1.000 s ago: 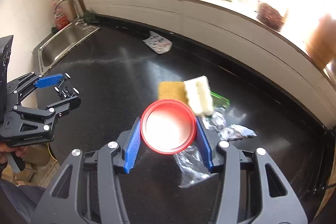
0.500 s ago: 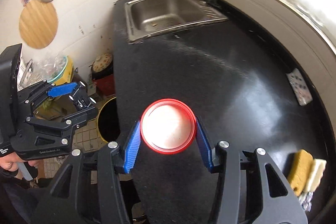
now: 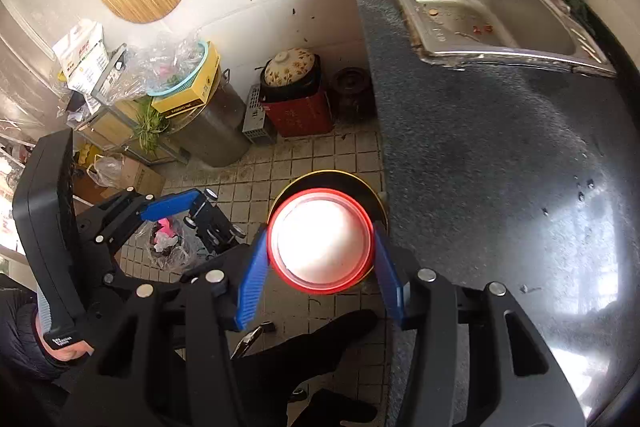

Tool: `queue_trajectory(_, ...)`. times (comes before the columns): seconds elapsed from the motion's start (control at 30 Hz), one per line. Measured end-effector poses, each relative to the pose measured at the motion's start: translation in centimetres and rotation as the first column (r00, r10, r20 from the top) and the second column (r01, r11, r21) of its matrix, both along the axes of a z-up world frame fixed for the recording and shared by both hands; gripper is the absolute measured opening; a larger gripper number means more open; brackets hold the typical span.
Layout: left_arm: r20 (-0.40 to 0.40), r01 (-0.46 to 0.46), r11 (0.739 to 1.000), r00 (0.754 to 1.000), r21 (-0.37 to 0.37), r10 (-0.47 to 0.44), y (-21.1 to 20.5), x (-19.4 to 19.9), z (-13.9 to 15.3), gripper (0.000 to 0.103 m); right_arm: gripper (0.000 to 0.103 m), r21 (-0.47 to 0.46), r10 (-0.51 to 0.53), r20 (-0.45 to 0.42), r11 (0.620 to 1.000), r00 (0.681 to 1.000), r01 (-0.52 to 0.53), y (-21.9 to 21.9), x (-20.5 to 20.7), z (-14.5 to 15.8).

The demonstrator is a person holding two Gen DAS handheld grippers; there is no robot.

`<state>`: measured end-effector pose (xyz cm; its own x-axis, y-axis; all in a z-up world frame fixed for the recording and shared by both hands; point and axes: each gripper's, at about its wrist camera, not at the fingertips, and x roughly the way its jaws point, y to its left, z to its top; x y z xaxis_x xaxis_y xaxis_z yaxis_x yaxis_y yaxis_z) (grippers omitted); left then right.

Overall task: Collect trash
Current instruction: 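Carry the chassis and red lid over the black bin and open both tools, then swing both tools back over the countertop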

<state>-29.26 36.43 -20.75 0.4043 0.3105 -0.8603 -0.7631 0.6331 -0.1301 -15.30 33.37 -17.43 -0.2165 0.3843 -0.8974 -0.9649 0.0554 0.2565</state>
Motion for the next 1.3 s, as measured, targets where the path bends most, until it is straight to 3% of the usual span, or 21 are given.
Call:
queue_trajectory(0.37,0.021,-0.072,0.994,0.997,-0.084,0.074,3.5,-1.5,-5.5,0.074,0.050,-0.095,0.078,-0.008,0.992,0.997,-0.079,6.8,-2.5,-5.0)
queue_trajectory(0.5,0.024,-0.074,0.992,0.997,-0.098,0.077,4.1,-1.8,-6.1,0.075,0.050,-0.102,0.086,-0.006,0.991,0.996,-0.086,7.7,-3.1,-5.4)
queue_trajectory(0.57,0.016,-0.074,0.993,0.997,-0.092,0.076,4.2,-1.8,-6.2,0.085,0.057,-0.100,0.084,-0.014,0.991,0.996,-0.085,8.0,-3.3,-5.6)
queue_trajectory(0.63,0.014,-0.070,0.994,0.997,-0.085,0.072,4.4,-2.0,-6.1,0.086,0.065,-0.089,0.082,-0.010,0.993,0.997,-0.083,7.9,-3.4,-5.3)
queue_trajectory(0.8,0.004,-0.060,0.995,0.998,-0.075,0.060,4.3,-2.2,-5.6,0.086,0.067,-0.070,0.076,-0.007,0.995,0.997,-0.077,7.7,-3.4,-4.3)
queue_trajectory(0.97,-0.002,-0.045,0.998,0.999,-0.039,0.045,3.8,-1.8,-3.7,0.089,0.074,-0.022,0.037,0.015,0.999,0.999,-0.036,5.8,-2.1,-1.7)
queue_trajectory(1.13,-0.014,0.035,0.998,0.999,0.044,-0.035,2.1,0.9,0.0,0.094,0.085,0.054,-0.105,0.052,0.993,0.993,0.103,0.8,1.6,2.4)
queue_trajectory(1.3,0.027,0.213,0.971,0.976,0.106,-0.217,-1.6,6.3,4.1,0.096,0.087,0.119,-0.343,0.114,0.937,0.932,0.330,-7.9,7.4,6.8)
